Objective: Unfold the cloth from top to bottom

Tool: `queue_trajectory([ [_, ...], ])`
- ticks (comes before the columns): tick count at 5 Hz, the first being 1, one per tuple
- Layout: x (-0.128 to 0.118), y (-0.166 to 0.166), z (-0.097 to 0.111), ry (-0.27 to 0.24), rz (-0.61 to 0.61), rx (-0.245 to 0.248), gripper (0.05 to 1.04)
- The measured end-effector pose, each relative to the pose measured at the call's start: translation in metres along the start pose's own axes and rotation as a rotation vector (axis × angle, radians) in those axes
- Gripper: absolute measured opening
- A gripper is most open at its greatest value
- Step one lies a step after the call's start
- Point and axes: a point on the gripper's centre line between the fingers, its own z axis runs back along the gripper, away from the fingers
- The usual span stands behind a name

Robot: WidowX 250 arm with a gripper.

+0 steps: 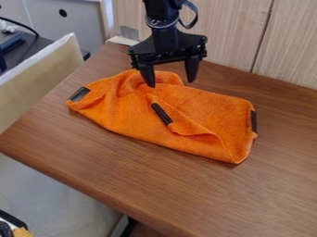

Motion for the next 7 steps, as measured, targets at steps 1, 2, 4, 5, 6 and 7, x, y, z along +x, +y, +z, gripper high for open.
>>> queue_trajectory([
  [1,-0.005,0.002,-0.010,0.029,0.006,0.017,0.999],
  [2,-0.006,0.004,-0.021,0.037,0.022,0.028,0.999],
  [4,-0.005,0.023,-0.046,0.068,0.078,0.071,0.999],
  [5,-0.007,0.032,-0.057,0.074,0.077,0.125,0.999],
  [6,-0.003,0.034,-0.068,0.084,0.092,0.134,0.999],
  [7,-0.003,0.037,-0.074,0.095,0.097,0.146,0.948],
])
